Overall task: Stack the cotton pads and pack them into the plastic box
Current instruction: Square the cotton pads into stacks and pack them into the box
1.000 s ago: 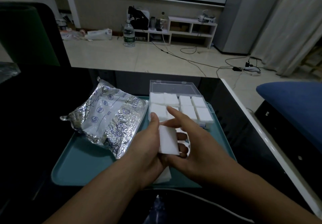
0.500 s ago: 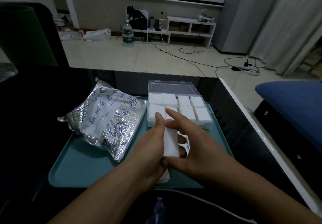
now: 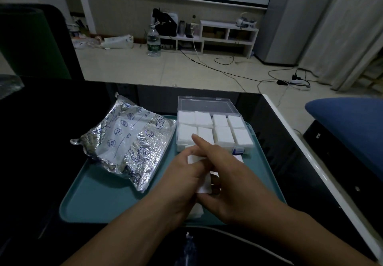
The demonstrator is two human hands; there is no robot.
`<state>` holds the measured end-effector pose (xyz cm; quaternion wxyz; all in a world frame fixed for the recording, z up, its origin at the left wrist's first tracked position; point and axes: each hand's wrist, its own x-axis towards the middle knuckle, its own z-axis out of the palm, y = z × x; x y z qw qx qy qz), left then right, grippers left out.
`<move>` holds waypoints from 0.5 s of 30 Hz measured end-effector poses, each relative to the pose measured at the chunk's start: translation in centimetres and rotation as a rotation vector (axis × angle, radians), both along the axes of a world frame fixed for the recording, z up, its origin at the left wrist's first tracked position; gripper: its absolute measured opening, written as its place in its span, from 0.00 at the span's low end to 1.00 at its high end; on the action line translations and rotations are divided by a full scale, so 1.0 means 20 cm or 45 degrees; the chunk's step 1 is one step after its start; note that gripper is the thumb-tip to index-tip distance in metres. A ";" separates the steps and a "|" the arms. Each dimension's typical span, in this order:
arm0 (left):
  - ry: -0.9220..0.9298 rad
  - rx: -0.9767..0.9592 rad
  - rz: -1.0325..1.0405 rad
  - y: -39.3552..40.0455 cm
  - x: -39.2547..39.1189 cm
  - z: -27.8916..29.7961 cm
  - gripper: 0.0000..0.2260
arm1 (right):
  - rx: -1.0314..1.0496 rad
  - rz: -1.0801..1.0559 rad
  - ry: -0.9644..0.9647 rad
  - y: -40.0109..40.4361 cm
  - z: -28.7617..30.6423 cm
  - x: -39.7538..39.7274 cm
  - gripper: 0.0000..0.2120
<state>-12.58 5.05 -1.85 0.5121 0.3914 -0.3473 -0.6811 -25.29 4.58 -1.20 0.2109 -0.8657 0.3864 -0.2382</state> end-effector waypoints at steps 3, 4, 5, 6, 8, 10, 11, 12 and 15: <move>-0.041 -0.018 0.038 0.00 0.00 -0.02 0.10 | -0.116 0.013 0.082 0.00 0.00 0.00 0.44; -0.069 -0.018 0.048 0.00 0.00 -0.02 0.11 | -0.123 0.013 0.097 0.00 0.00 0.00 0.45; -0.098 -0.015 0.060 0.00 -0.01 -0.03 0.11 | -0.126 0.013 0.108 0.01 0.00 0.00 0.45; -0.121 -0.014 0.066 0.00 -0.01 -0.03 0.12 | -0.117 0.012 0.116 0.01 -0.01 0.00 0.45; -0.141 -0.020 0.076 0.00 -0.01 -0.03 0.12 | -0.081 0.011 0.125 0.01 -0.01 0.00 0.46; -0.170 -0.041 0.091 0.00 -0.01 -0.04 0.13 | -0.070 0.006 0.112 0.01 -0.01 0.00 0.46; -0.193 -0.054 0.095 0.00 -0.01 -0.05 0.14 | -0.070 -0.001 0.107 0.01 -0.01 0.00 0.46; -0.216 -0.061 0.097 -0.01 -0.01 -0.05 0.14 | -0.070 -0.012 0.105 0.00 -0.01 -0.01 0.46; -0.207 -0.025 0.086 -0.01 -0.01 -0.05 0.12 | -0.065 -0.031 0.088 0.00 -0.01 -0.01 0.45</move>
